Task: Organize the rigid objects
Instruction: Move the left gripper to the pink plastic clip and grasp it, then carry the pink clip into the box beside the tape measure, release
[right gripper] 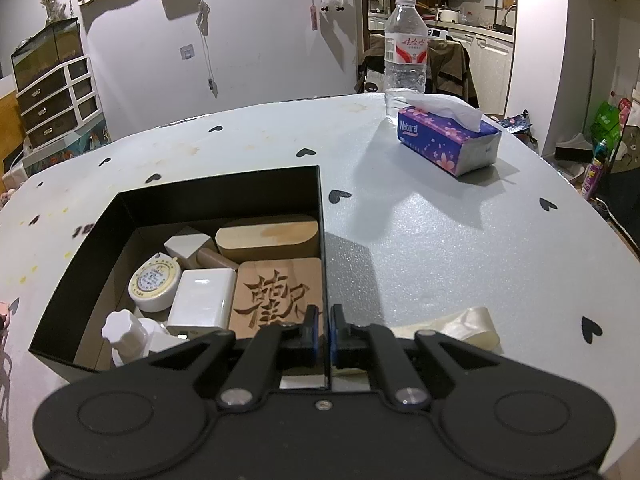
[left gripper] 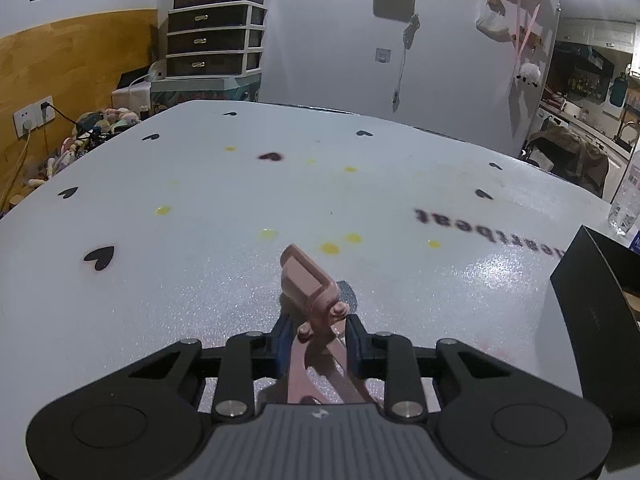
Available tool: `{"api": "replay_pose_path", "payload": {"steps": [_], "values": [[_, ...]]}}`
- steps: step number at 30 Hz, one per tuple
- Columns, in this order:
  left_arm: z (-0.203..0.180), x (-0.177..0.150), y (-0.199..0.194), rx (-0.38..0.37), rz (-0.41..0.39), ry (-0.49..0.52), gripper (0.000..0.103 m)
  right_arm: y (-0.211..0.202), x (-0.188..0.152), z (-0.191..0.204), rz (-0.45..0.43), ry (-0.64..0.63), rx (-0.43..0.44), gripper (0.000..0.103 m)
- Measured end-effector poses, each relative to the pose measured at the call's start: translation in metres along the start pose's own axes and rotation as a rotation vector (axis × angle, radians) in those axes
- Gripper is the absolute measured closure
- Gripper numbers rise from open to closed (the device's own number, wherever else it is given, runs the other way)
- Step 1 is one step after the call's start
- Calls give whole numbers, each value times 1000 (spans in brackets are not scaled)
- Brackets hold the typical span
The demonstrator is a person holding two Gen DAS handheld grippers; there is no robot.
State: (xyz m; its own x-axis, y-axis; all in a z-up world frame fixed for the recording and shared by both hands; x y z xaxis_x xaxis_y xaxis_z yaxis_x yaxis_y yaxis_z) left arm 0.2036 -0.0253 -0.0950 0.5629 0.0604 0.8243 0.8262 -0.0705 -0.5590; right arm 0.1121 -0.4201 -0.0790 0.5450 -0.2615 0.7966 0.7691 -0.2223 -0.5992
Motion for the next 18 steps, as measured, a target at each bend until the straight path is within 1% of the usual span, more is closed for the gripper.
{"api": "replay_pose_path", "payload": {"steps": [5,8,11,14,18], "values": [[-1,2,-7,-20,-24,-19,74,0,0,0,1,-2,-1,97],[-8,12,-19,-64,-54,-25,74,0,0,0,0,-1,0,97],[-24,26,-36,-148,-103,-21,74,0,0,0,0,-2,-1,97],[-48,40,-52,-246,-147,4,74,0,0,0,1,-2,-1,97],[-86,52,-67,-390,-174,56,74,0,0,0,1,-1,-1,97]]}}
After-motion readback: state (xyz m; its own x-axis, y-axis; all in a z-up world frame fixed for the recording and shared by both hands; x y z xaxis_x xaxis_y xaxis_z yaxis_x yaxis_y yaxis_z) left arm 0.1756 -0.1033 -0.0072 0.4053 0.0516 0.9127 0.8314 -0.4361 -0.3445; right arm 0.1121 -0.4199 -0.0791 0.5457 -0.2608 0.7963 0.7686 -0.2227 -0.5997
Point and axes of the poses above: each gripper's, at about its wrist camera, not at the fingertips, and y roughly the way its jaws point, z to its left, x to its top, the point moved 3 cm from there along y, roughly the way its jaws point, and after that the axes turned 6 degrees about -z, right-handed, at the moved point
